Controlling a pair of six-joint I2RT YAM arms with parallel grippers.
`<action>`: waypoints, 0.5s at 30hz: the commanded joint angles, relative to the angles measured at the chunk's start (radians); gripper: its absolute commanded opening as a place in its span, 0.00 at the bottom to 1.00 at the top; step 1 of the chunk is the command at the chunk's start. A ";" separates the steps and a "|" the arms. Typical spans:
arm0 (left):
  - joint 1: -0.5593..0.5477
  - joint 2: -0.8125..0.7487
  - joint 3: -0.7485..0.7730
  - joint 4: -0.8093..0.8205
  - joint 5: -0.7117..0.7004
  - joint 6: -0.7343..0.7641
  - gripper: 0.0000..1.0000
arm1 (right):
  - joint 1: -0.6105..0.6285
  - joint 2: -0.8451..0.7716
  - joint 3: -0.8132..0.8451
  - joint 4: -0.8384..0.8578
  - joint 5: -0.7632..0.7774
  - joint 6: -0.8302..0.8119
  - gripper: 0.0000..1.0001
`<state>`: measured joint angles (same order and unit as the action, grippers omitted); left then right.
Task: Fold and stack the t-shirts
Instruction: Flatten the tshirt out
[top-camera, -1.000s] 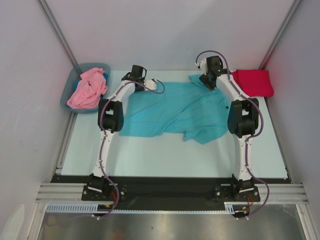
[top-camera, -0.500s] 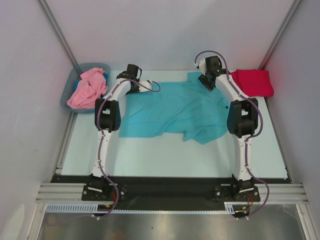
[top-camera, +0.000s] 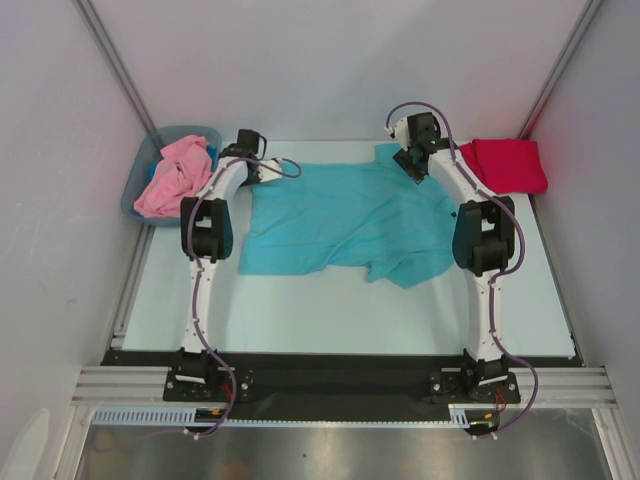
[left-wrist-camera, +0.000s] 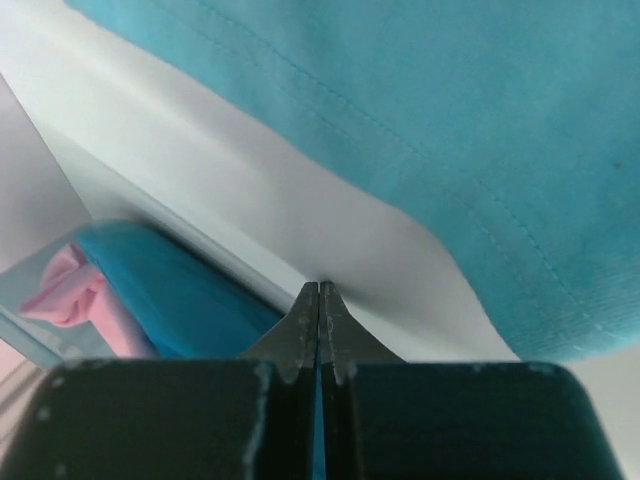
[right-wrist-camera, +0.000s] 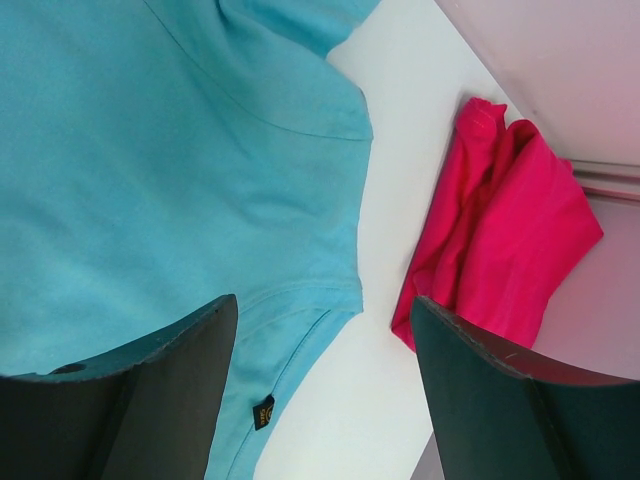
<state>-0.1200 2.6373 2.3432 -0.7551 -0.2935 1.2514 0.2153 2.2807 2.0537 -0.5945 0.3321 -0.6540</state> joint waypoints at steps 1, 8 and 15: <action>-0.003 -0.035 0.021 -0.003 0.059 -0.102 0.01 | 0.004 -0.039 0.011 0.004 -0.002 0.010 0.76; -0.017 -0.347 -0.219 0.026 0.250 -0.144 0.72 | 0.016 -0.194 -0.256 0.007 -0.079 -0.116 0.78; -0.058 -0.658 -0.615 0.095 0.286 0.015 0.71 | 0.055 -0.412 -0.555 -0.019 -0.175 -0.338 0.78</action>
<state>-0.1501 2.0953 1.8462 -0.6800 -0.0708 1.1851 0.2478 2.0018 1.5524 -0.5961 0.2256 -0.8707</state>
